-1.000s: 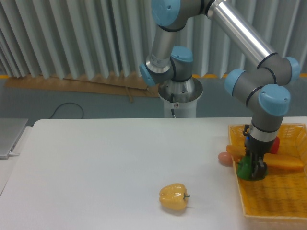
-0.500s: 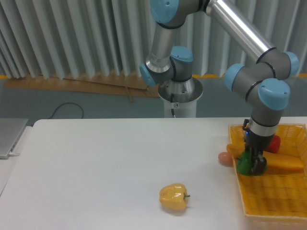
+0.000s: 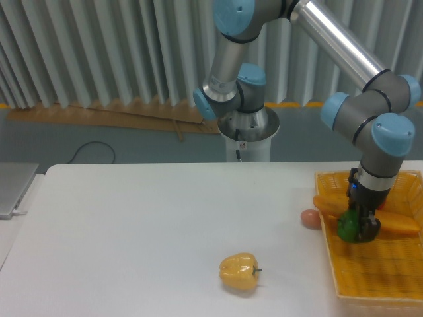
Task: Place the green peppers in a basket
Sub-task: 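Lower the green pepper into the basket beside the carrot and release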
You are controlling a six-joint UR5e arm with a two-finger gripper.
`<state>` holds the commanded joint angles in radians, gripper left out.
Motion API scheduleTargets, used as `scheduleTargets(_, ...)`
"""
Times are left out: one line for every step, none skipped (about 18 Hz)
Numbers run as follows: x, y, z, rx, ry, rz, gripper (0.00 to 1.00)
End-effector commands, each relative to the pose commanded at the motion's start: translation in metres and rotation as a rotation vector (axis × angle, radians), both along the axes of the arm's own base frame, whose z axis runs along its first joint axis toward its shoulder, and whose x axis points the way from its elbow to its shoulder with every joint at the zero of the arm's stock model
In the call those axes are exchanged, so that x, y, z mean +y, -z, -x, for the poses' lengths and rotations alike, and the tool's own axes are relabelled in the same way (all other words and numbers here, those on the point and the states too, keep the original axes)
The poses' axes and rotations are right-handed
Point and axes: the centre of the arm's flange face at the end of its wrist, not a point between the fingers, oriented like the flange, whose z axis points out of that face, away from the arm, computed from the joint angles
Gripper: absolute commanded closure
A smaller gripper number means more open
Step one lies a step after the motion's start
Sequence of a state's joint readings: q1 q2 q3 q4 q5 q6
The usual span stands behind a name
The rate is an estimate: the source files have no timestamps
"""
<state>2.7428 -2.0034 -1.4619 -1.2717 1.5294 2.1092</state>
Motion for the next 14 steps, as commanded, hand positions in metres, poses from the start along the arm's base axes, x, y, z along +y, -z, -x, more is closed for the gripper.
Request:
scheduleTargets(0.000, 0.000, 0.000, 0.000, 0.002, 0.000, 0.45)
scheduleTargets(0.000, 0.002, 0.000, -0.001, 0.000, 0.001, 0.29)
scheduleTargets(0.000, 0.001, 0.000, 0.001, 0.001, -0.002, 0.17)
scheduleTargets(0.001, 0.000, -0.001, 0.002, 0.003, -0.003, 0.00)
scheduleTargets(0.002, 0.000, -0.001, 0.002, 0.005, -0.003, 0.00)
scheduleTargets(0.002, -0.001, -0.002, 0.004, 0.006, -0.003, 0.00)
scheduleTargets(0.002, -0.004, -0.004, 0.005, 0.005, -0.007, 0.00)
scheduleTargets(0.002, -0.007, -0.006, 0.007, 0.001, -0.010, 0.00)
scheduleTargets(0.003, -0.008, -0.007, 0.009, 0.001, -0.010, 0.00)
scheduleTargets(0.002, -0.012, -0.009, 0.011, -0.006, -0.011, 0.00)
scheduleTargets(0.001, -0.012, -0.009, 0.010, -0.012, -0.010, 0.00)
scheduleTargets(-0.001, -0.010, -0.013, 0.004, -0.012, -0.008, 0.00)
scheduleTargets(-0.002, -0.017, -0.017, 0.012, -0.014, -0.013, 0.00)
scheduleTargets(-0.004, -0.024, -0.021, 0.018, -0.014, -0.017, 0.00)
